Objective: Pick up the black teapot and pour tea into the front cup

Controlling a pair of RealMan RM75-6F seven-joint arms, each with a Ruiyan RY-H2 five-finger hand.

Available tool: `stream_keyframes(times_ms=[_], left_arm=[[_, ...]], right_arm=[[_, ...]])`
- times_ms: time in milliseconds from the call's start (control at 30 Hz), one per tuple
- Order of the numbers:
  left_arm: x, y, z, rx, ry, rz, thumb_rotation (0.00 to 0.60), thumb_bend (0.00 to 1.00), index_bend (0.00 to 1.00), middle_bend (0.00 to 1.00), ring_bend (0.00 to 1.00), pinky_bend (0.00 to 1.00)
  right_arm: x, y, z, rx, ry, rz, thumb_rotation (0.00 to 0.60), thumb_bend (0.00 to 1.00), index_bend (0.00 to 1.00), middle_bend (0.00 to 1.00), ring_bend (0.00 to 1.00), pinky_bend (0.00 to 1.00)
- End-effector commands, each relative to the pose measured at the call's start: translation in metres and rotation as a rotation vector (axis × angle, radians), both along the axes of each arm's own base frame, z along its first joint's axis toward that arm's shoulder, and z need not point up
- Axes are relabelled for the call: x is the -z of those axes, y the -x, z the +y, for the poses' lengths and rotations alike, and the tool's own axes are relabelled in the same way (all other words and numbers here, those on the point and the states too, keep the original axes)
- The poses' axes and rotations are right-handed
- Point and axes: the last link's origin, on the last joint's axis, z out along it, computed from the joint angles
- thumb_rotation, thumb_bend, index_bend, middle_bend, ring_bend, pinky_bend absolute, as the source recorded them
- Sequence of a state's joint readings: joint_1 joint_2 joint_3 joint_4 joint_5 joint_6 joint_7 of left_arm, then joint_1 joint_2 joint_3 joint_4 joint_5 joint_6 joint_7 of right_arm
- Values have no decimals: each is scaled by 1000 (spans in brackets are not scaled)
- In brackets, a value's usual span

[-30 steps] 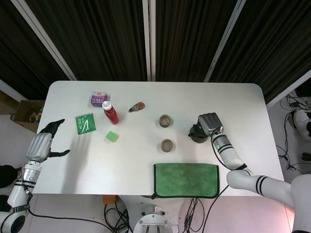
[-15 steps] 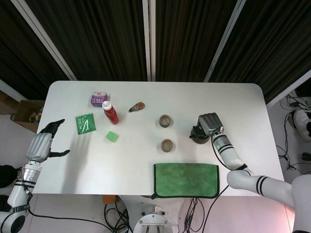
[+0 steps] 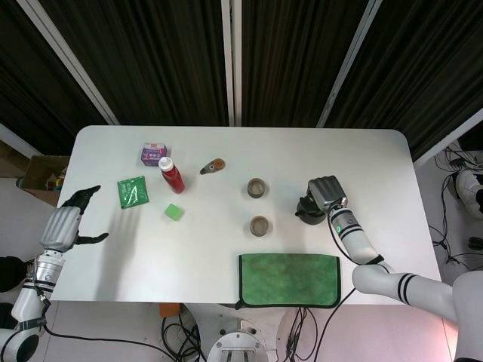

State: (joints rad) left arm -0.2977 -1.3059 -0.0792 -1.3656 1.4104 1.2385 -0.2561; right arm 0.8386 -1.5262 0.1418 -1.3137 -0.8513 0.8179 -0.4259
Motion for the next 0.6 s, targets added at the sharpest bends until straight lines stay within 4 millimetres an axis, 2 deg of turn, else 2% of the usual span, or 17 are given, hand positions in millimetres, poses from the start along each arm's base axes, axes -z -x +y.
stream_keyframes(times_ms=[33,267,400,600], left_arm=[[0,0,0,-1,0,0,600,31,102,126,126,265],[0,1,0,-3,1,-1,600,31,102,126,126,265],[0,1,0,-4,2,-2,600,31,102,126,126,265],[0,2,0,-4,2,-1,600,31,102,125,126,265]], right_arm=[[0,0,0,-1,1,0,534,410,953,917,783,600],[0,0,0,-6,9,3,534,301,905,865,759,595],[1,1,0,-5,13,2,534,188,905,863,757,592],[2,1,0,-5,16,1,533,132,904,860,755,588]])
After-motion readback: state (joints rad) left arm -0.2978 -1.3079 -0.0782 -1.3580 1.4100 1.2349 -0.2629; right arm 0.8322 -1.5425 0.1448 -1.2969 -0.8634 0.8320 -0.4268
